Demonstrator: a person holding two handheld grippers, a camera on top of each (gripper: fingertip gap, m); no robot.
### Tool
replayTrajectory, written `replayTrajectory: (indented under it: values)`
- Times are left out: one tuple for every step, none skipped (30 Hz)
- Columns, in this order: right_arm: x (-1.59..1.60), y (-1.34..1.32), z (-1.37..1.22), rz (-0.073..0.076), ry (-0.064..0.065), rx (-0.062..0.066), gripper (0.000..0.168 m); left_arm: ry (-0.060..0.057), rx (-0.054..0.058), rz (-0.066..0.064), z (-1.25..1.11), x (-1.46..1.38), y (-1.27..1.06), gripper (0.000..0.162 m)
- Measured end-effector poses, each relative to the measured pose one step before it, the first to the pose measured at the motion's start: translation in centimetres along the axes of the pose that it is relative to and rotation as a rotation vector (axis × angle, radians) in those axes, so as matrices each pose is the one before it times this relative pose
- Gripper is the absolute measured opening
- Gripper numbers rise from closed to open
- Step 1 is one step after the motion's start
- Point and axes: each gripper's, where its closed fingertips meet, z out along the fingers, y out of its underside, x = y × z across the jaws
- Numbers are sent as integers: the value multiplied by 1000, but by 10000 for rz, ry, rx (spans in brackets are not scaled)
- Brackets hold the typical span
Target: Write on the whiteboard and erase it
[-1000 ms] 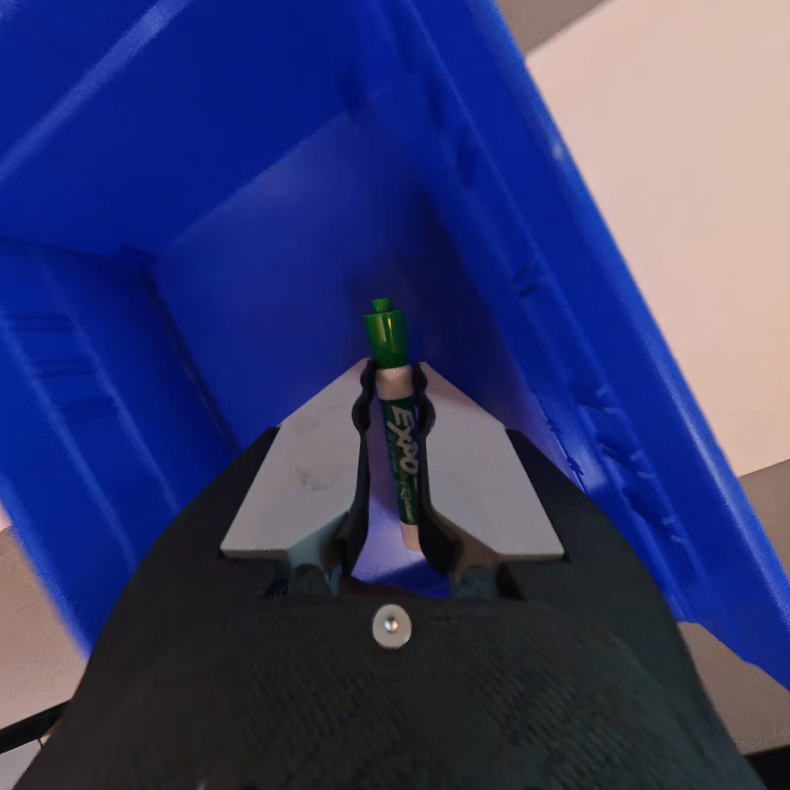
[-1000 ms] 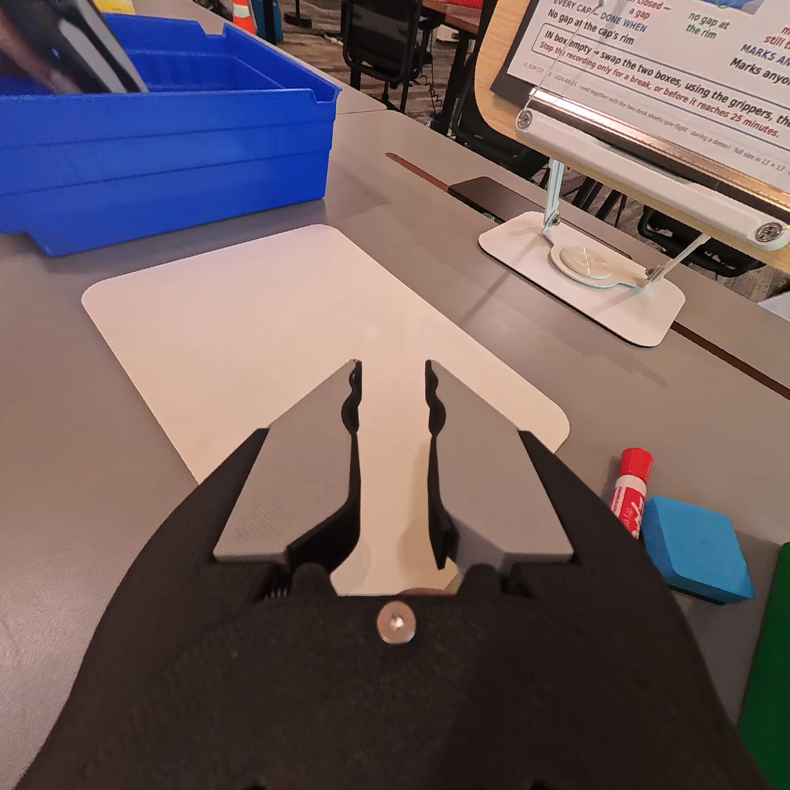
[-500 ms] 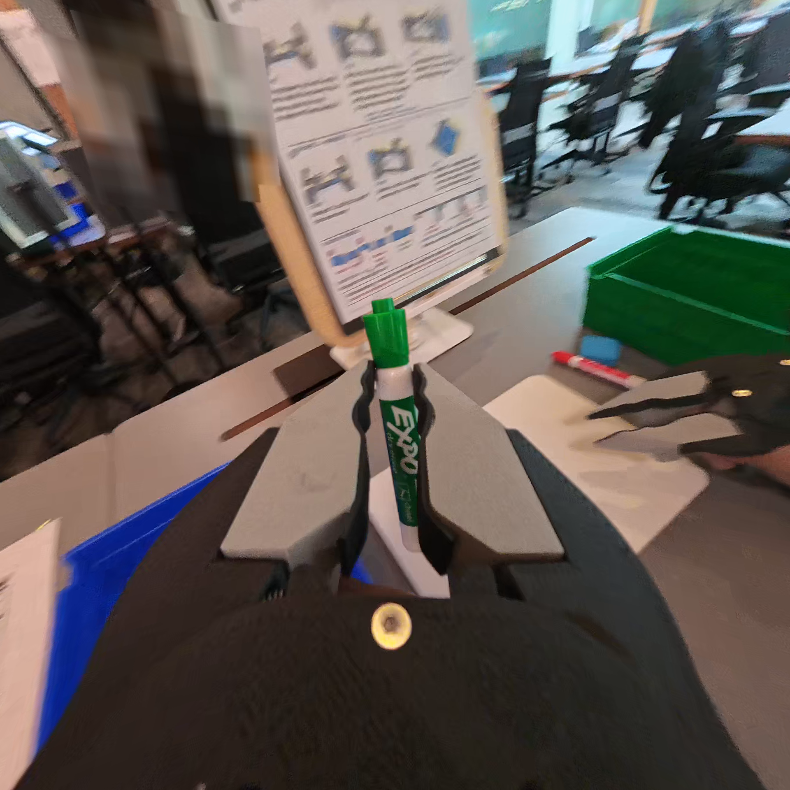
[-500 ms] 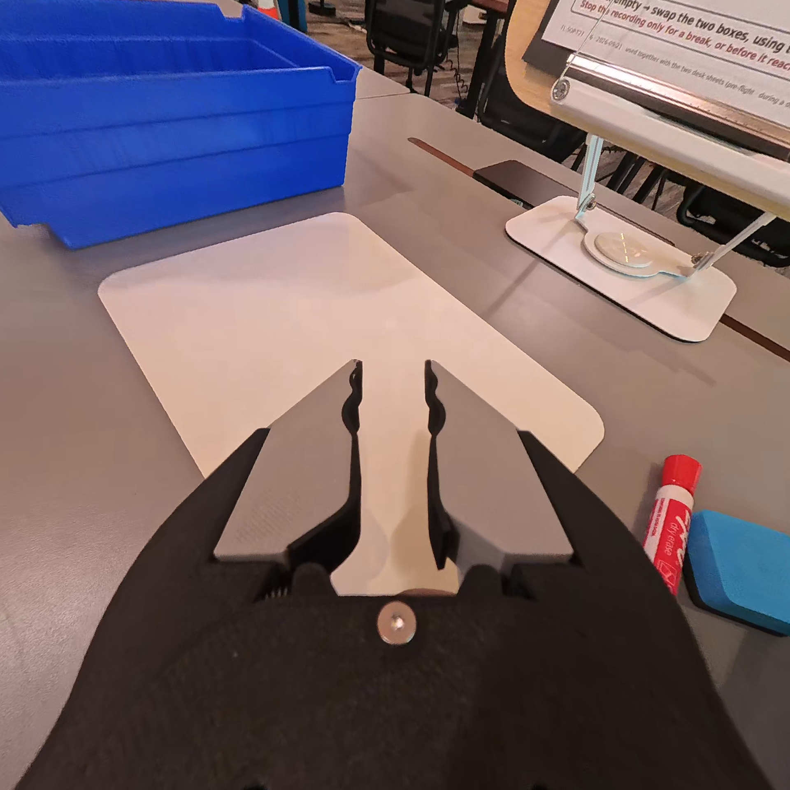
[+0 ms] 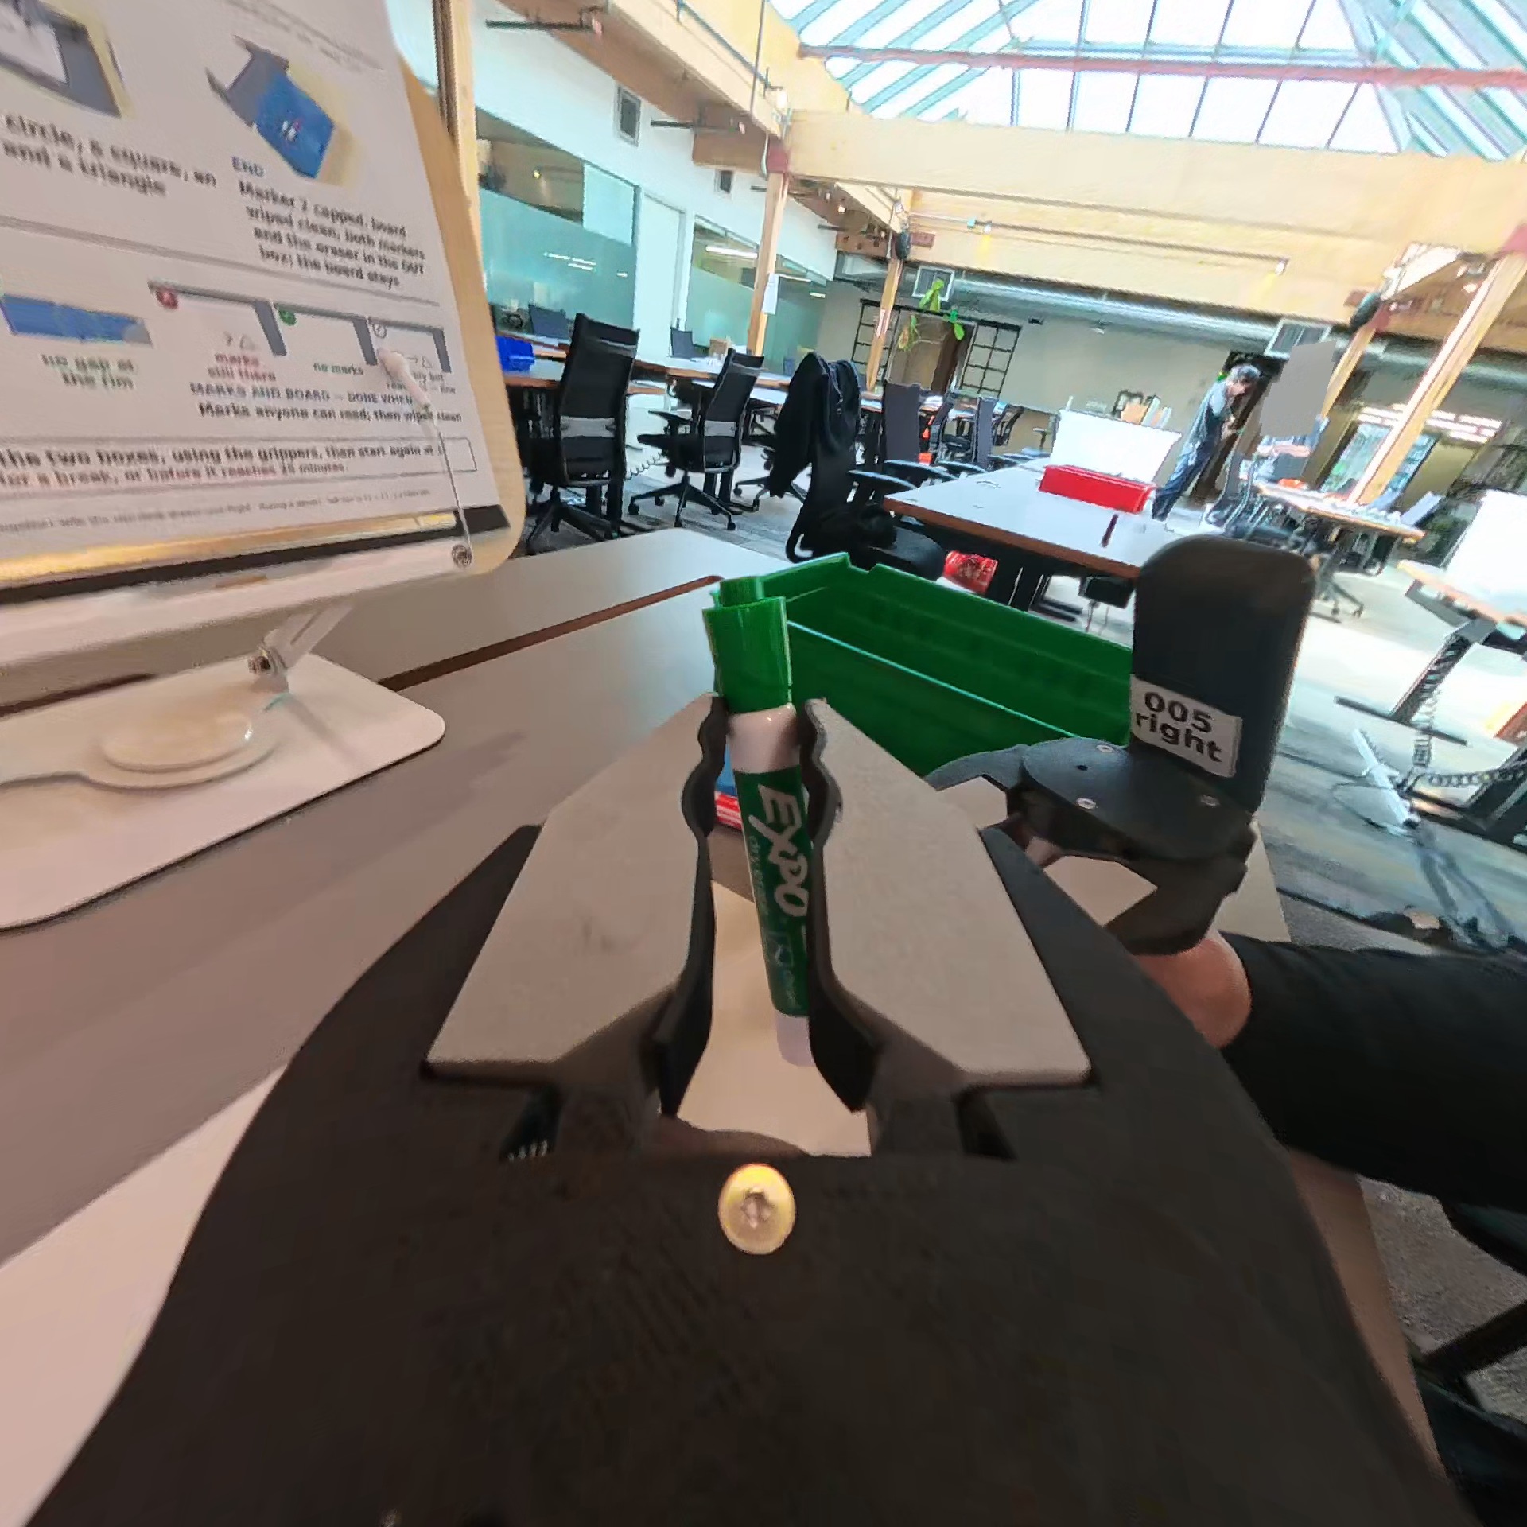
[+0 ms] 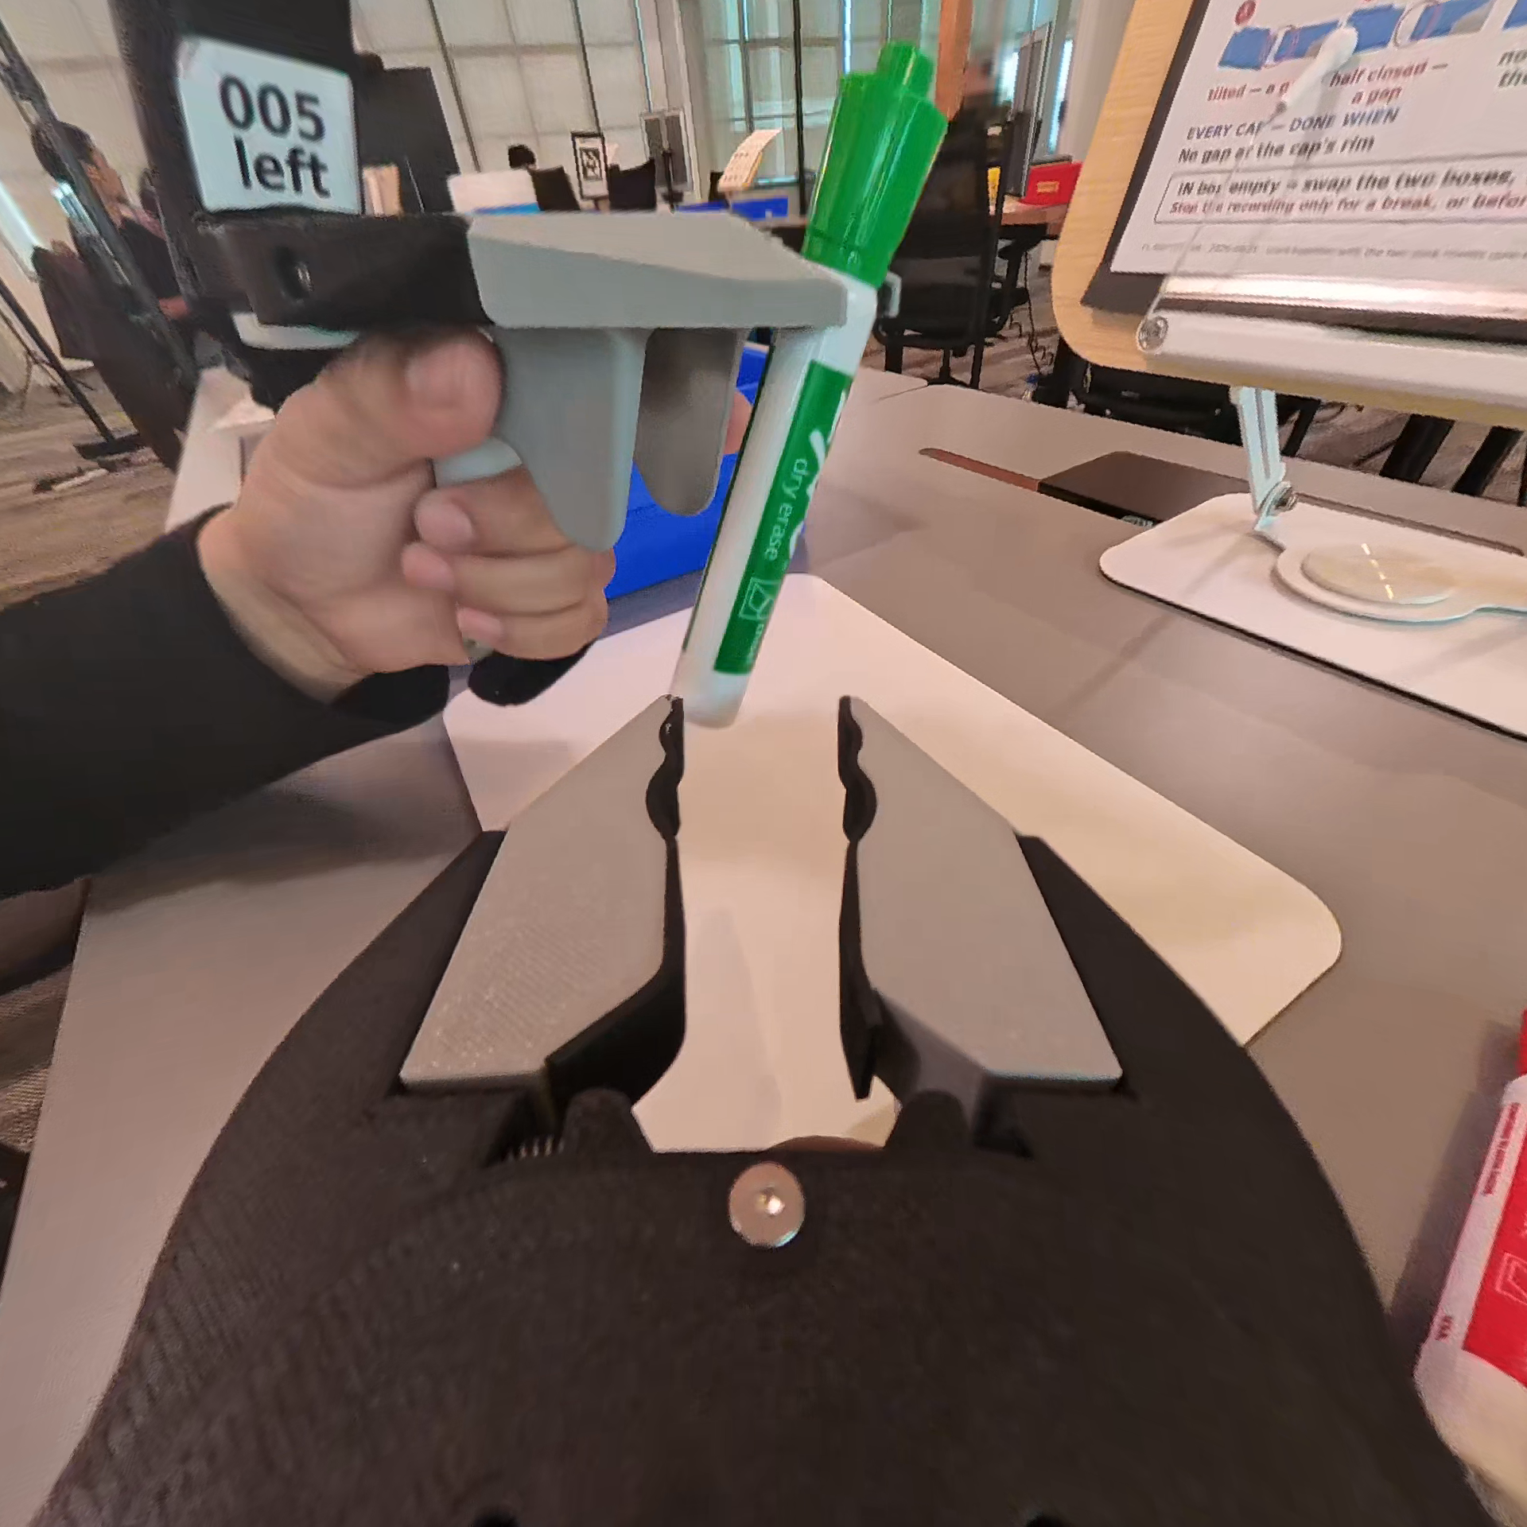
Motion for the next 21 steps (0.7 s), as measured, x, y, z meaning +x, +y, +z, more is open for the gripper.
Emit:
replayTrajectory:
  values:
    - [29,268,226,104,-71,-134,36,24,-67,-170,14,61,493,16]
    - [-229,153,269,89,-195,-120,39,7,40,159,-41,192,329,16]
    - [-223,-43,304,59,-137,3,40,-180,9,271,-67,-51,317,16]
    - [-185,-124,314,20,-83,56,40,-142,31,161,-49,-5,143,15]
    - [-183,36,372,30,-87,-53,39,146,26,-33,45,367,24,15]
    - [-72,81,362,29,-23,-83,38,189,27,-217,105,393,-4,15]
    - [-1,14,301,23,16,-7,35,56,57,-234,118,201,24,15]
    - [-75,98,267,46,-55,-17,32,42,41,-97,111,174,76,16]
    - [-213,207,171,106,-159,-104,28,24,-36,52,86,141,175,16]
    - [-235,98,2,40,-153,-39,18,-83,-19,185,29,-35,138,15]
    - [134,46,-69,0,78,4,18,20,15,165,-7,105,21,15]
    - [220,122,-102,15,108,-50,17,51,-38,56,-7,100,55,15]
    - [244,31,-164,91,89,-28,15,7,53,2,-53,3,-58,15]
    - [298,-99,-239,127,98,72,14,-1,89,-39,-70,-48,-120,16]
    - [340,-141,-275,152,82,88,13,13,74,-80,-82,-79,-113,16]
    - [185,-139,-251,114,-23,81,13,-62,67,-111,-59,-243,-76,17]
    - [54,-92,-185,68,-37,44,13,36,54,-97,-18,-124,20,16]
    - [50,-27,-133,10,31,-2,13,61,69,-65,9,-98,52,17]
    - [44,29,-79,-33,56,-18,13,42,62,-1,0,-104,73,18]
    - [-21,73,-43,31,-14,-46,13,50,29,23,-2,-59,90,18]
    - [-83,66,-32,93,-98,-44,12,95,6,-7,-19,25,61,18]
